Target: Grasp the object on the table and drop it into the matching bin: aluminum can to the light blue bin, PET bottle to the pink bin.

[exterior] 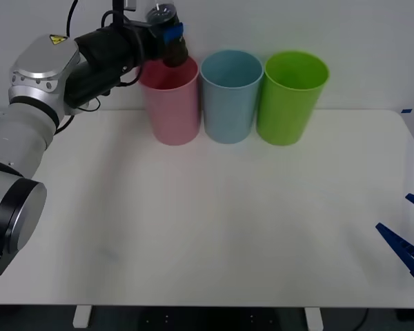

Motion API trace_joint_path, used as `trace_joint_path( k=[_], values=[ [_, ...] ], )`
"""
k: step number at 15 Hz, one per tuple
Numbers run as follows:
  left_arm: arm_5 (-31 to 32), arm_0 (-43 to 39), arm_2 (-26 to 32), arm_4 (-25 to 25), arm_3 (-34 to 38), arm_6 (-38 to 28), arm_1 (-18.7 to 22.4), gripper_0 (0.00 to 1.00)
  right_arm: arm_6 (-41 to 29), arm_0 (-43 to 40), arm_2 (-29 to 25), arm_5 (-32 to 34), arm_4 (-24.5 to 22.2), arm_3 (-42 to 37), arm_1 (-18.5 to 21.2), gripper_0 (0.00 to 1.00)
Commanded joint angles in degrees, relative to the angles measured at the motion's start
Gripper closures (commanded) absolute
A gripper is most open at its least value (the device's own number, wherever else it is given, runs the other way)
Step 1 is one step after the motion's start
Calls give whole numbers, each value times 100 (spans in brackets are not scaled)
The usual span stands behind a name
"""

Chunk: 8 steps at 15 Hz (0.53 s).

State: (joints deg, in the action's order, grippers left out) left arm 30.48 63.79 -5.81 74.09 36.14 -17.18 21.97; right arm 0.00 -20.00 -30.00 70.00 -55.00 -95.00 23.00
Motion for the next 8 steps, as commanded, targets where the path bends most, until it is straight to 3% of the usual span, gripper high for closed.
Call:
trace_joint_path(
  k=[1,2,3,4,5,8],
  values=[
    [2,-7,1,-26,7,39,0,93,0,0,0,0,0,0,0,0],
    [2,-7,1,-43,-1,48,0,88,0,0,0,0,0,0,0,0],
    [11,-7,1,-79,7,65,17,74,0,0,0,0,0,0,0,0],
    [2,-16,1,-140,-1,83,26,24,0,0,0,0,0,0,0,0],
    [2,-16,1,-149,7,92,26,0,0,0,0,0,0,0,0,0],
    [20,-25,1,-193,-1,100,53,0,0,0,0,0,0,0,0,0]
  ],
)
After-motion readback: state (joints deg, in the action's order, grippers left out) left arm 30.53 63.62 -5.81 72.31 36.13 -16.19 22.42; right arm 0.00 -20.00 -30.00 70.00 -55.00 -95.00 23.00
